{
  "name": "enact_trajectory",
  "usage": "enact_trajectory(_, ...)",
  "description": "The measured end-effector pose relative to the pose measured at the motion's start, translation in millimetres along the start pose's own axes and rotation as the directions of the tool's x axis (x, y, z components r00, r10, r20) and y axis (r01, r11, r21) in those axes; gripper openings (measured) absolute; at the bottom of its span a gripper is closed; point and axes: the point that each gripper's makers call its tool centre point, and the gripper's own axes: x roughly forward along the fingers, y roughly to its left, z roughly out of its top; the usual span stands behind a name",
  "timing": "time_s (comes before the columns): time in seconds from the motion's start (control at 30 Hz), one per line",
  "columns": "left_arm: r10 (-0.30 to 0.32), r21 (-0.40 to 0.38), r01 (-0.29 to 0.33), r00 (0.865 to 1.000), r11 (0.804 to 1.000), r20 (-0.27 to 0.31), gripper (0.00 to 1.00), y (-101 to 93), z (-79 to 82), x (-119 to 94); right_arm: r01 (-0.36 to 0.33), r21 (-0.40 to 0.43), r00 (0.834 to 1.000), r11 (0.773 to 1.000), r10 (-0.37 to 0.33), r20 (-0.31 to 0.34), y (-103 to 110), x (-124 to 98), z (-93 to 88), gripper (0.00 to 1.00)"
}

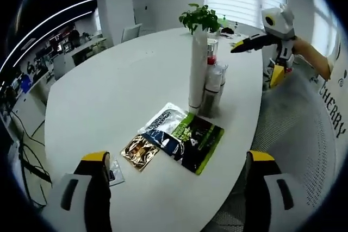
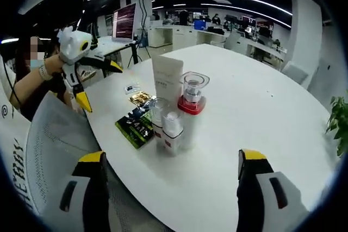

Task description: Arrange the skincare products in the storage area until every visible bottle or jar stands upright without overlapping.

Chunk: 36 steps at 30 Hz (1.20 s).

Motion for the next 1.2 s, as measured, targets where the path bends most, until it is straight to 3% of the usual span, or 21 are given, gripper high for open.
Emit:
enact_trajectory(0.3, 0.012, -0.023, -0.012, 1.0, 1.0, -0.008, 0.99, 20.1, -13.1, -7.1, 0.01, 0.002, 1.0, 1.0, -0.01, 0.003, 4.4, -1.1, 0.6, 1.0)
enact_trajectory(0.5, 0.072, -0.036, -0.073, 0.997, 0.997, -0.036, 0.99, 35.3, -22.1, -6.7, 0.026, 0.005, 1.0, 1.0, -0.026, -0.002, 4.4, -1.5, 2.6, 1.0)
enact_trajectory(0.8, 0.108, -0.127, -0.117, 0.991, 0.985, -0.072, 0.99, 66.4, -40.9, 3.4, 0.044, 0.011, 0.999, 0.999, -0.044, -0.003, 4.4, -0.7, 6.8, 1.0)
enact_trajectory(1.03, 0.156, -0.181, -0.167, 0.985, 0.969, -0.071, 0.87, 96.4, -47.8, 14.7, 0.058, 0.011, 0.998, 0.998, -0.058, -0.014, 1.7, -0.1, 5.8, 1.0)
enact_trajectory(1.1, 0.158, -0.176, -0.173, 0.983, 0.969, -0.098, 0.85, 94.4, -48.6, 17.0, 0.061, 0.017, 0.998, 0.998, -0.061, -0.017, 1.9, 0.0, 5.6, 1.0)
enact_trajectory(1.2, 0.169, -0.179, -0.188, 0.979, 0.966, -0.116, 0.8, 107.8, -52.3, 22.2, 0.069, 0.02, 0.997, 0.997, -0.069, -0.023, 0.8, 1.0, 5.4, 1.0)
